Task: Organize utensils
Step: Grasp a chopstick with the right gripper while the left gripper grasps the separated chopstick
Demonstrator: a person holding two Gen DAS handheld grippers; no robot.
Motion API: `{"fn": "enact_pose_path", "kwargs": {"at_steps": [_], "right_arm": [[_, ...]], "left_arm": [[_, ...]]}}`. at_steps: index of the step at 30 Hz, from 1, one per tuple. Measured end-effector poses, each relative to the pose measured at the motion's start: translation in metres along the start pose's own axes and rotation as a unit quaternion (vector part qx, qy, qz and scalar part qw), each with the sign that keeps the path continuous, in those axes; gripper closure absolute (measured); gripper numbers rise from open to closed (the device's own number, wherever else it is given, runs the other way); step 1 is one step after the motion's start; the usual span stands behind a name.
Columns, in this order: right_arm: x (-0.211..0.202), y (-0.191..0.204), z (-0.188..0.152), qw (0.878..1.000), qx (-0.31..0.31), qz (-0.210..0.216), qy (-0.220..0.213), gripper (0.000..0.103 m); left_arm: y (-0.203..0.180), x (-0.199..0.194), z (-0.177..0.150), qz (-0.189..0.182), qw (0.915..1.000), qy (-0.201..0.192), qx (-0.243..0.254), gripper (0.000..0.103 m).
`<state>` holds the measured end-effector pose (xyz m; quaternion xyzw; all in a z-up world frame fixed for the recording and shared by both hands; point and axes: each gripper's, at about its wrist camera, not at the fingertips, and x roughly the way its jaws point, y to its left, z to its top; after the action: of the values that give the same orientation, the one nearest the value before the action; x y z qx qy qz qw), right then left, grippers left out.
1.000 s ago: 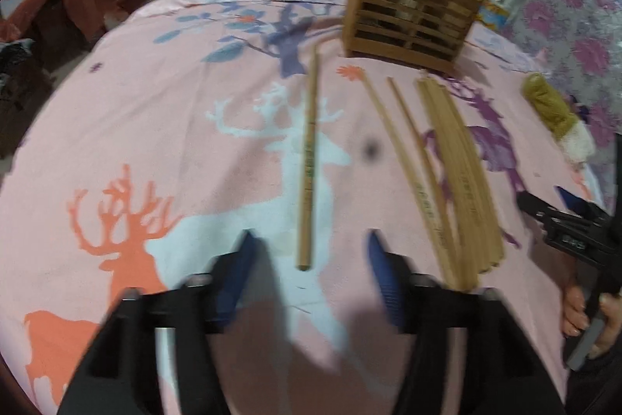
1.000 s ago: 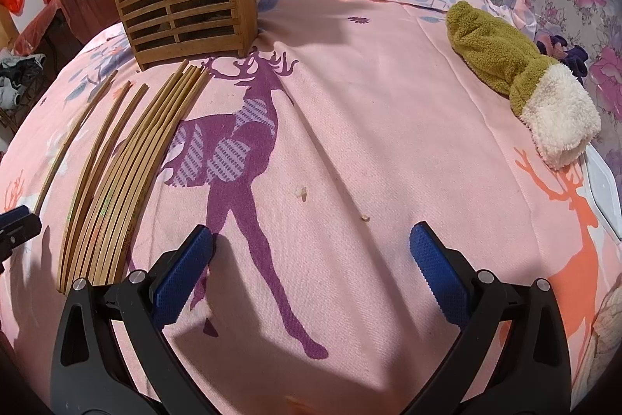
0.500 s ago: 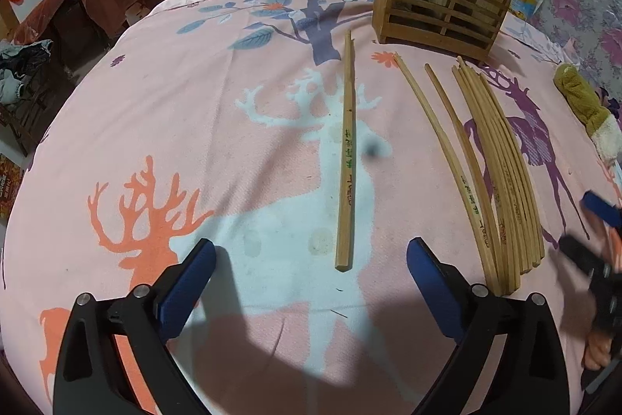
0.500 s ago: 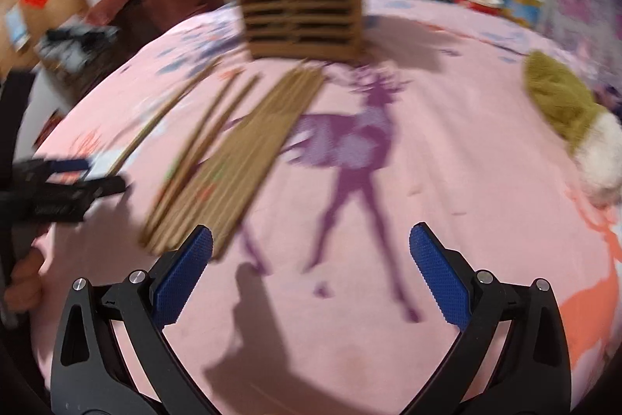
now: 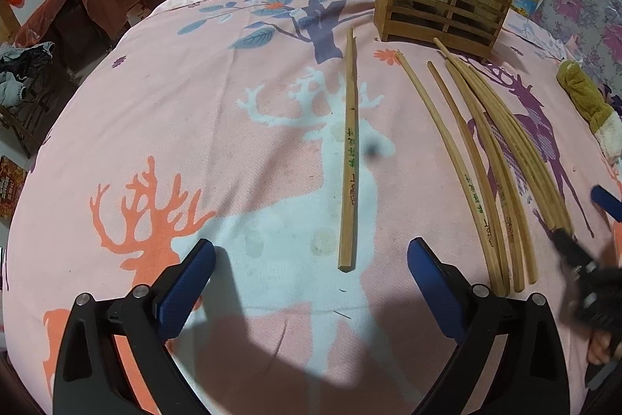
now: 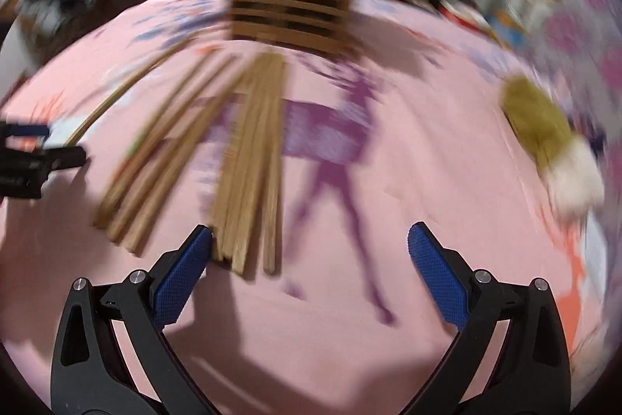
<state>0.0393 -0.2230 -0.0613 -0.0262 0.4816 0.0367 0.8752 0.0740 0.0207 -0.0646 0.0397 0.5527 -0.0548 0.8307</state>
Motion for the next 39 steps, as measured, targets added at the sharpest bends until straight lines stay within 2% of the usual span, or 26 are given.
{"fn": "enact_pose_path", "kwargs": {"at_steps": [3,6,8,10,12,17,22,28,36,38,39], "right_arm": [[-0.015,-0.025,-0.007,0.997,0.038,0.065,-0.012,0.007],[-0.029,-0.033,-0.006,0.995,0.058,0.072,-0.046,0.008],[-0.032,-0.035,-0.004,0.994,0.064,0.063,-0.057,0.016],[-0.026,-0.039,-0.004,0.995,0.067,0.068,-0.042,0.033],[-0.018,-0.037,-0.004,0.994,0.065,0.085,-0.022,0.041],[-0.022,-0.022,-0.013,0.996,0.03,0.086,-0.021,0.05],[-0.016,-0.014,-0.017,0.997,0.01,0.071,-0.008,0.074],[-0.014,-0.004,-0.018,0.999,-0.017,0.048,-0.012,0.076],[-0.013,0.005,-0.016,0.998,-0.035,0.052,-0.015,0.081],[-0.013,0.008,-0.016,0.998,-0.04,0.054,-0.015,0.088],[-0.013,0.008,-0.016,0.998,-0.039,0.057,-0.014,0.096]], "left_arm": [[0.001,0.0,0.0,0.0,1.0,0.0,0.0,0.006],[0.001,0.0,0.0,-0.001,1.0,0.0,0.0,0.006],[0.001,0.0,0.0,0.0,1.0,0.0,0.0,0.006],[0.001,0.0,0.0,-0.001,1.0,0.0,0.0,0.006],[0.002,0.0,0.0,-0.001,1.0,0.0,-0.001,0.006],[0.003,-0.001,-0.001,-0.002,1.0,0.0,-0.002,0.006],[0.01,-0.003,-0.001,-0.014,0.9998,-0.001,-0.014,0.006],[0.012,-0.004,-0.001,-0.016,0.9996,-0.003,-0.021,0.006],[0.006,-0.003,-0.002,-0.005,1.0,-0.003,-0.006,0.006],[0.005,-0.003,-0.003,-0.004,1.0,-0.003,-0.004,0.007],[0.005,-0.004,-0.003,-0.001,1.0,-0.005,-0.002,0.01]]}}
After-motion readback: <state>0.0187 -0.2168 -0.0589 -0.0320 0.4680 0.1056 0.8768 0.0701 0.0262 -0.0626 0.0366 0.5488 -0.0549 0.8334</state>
